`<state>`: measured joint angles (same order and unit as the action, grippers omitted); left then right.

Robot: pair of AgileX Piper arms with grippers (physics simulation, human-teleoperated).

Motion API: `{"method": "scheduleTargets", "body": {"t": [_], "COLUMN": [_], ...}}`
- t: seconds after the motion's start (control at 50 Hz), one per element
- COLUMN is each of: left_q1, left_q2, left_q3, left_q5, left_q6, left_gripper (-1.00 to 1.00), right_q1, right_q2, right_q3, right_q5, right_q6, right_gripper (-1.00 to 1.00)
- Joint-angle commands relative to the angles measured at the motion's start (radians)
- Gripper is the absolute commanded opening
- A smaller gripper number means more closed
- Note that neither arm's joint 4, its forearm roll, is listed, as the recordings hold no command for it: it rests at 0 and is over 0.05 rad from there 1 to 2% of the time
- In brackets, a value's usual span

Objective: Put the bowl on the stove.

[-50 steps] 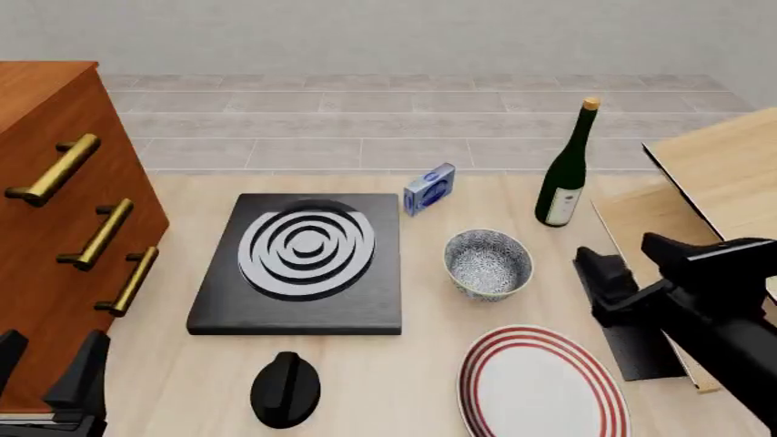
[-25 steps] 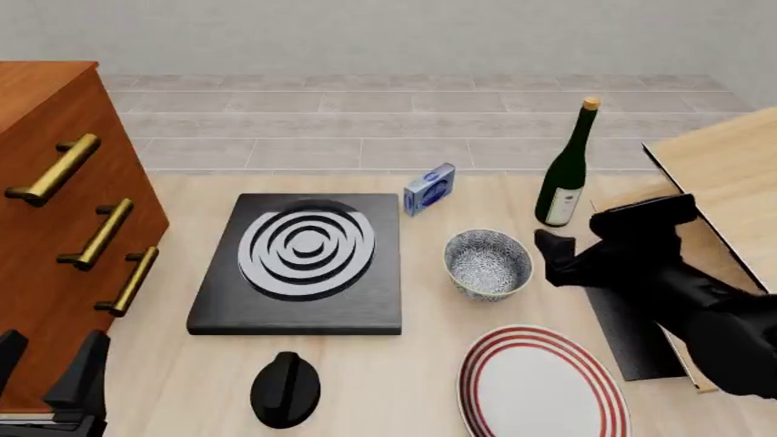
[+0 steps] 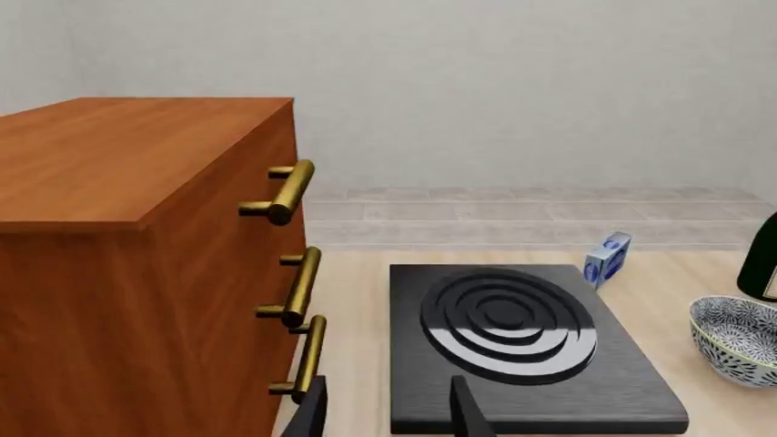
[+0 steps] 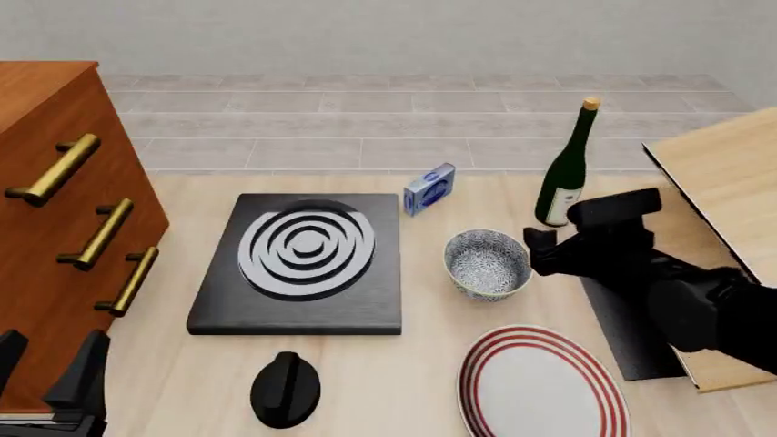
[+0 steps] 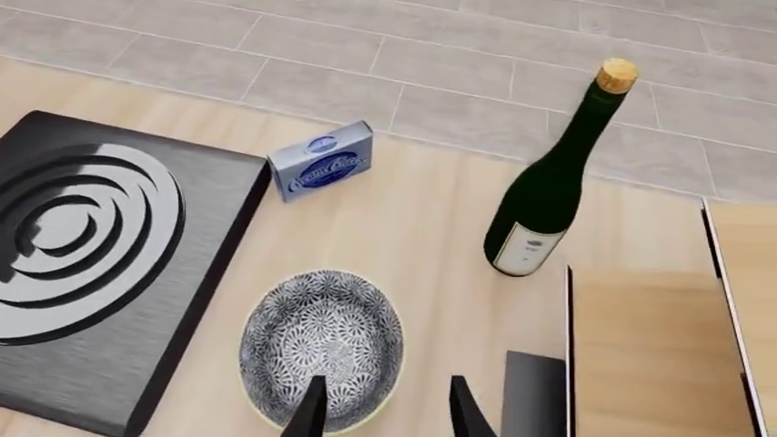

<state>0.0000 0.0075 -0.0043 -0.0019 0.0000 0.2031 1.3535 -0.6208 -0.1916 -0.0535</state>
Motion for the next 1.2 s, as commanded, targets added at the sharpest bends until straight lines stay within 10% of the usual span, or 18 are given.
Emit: {"method": "scheduleTargets", "body": {"t": [0.02,1.2], "left_q1": [0.0,0.0], "left_q2": [0.0,0.0], "left_q3": [0.0,0.0], "left_q5": [0.0,0.0], "left_q6": [0.0,0.0], "left_gripper": [1.0,1.0], "right_q1": [0.0,-0.019], "right_q2": [0.083,0.429], "right_q3": [-0.031,-0.142], "right_q5": [-0.011,-0.12], "right_q6": [0.024,0.076], "right_gripper": [1.0,1.0]}}
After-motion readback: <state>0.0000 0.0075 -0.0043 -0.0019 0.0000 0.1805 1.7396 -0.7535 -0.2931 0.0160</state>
